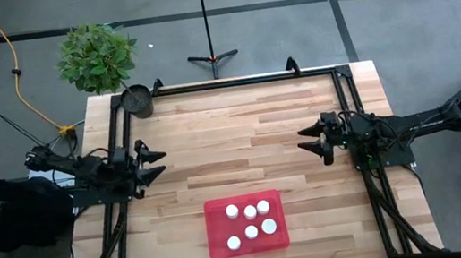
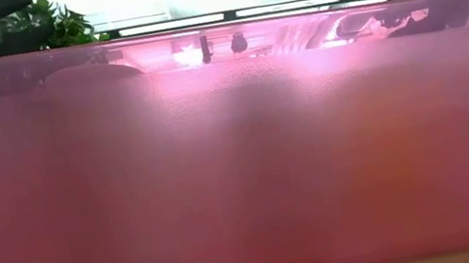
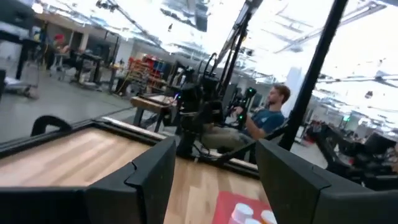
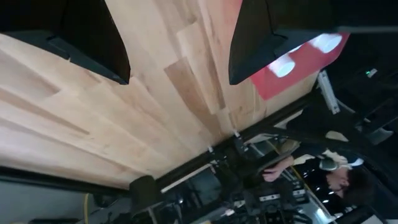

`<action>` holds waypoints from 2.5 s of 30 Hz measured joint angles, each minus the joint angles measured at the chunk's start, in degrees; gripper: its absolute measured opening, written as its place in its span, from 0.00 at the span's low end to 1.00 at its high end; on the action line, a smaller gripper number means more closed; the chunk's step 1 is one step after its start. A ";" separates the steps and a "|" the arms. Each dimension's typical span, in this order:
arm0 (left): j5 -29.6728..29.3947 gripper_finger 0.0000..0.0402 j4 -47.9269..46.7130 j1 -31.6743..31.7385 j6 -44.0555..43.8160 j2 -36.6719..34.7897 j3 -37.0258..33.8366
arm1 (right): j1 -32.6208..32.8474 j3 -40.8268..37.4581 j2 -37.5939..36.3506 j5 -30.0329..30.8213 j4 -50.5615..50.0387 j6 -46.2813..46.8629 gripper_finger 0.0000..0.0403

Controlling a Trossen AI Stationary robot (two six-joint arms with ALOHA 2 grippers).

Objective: Pick and place pill bottles into a basket
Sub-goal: Return to Home Position

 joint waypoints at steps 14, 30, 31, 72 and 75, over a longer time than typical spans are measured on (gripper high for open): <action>-12.63 0.63 -5.85 0.03 -0.68 0.00 -0.07 | -0.01 0.00 -0.03 8.15 6.08 -8.65 0.65; -17.21 0.63 -5.23 0.05 1.52 0.00 -0.13 | -0.02 -0.02 -21.12 5.19 1.20 -14.23 0.65; -16.41 0.63 -5.16 0.05 1.51 0.00 -0.16 | -0.02 -0.01 -22.53 4.56 0.08 -14.25 0.65; 10.84 0.63 -12.07 23.29 -1.55 0.04 -0.20 | -0.09 -0.04 -22.76 1.52 -2.60 -12.88 0.65; 10.82 0.63 -12.76 23.28 -1.55 0.09 -0.17 | -0.09 -0.04 -22.76 1.52 -2.63 -12.88 0.65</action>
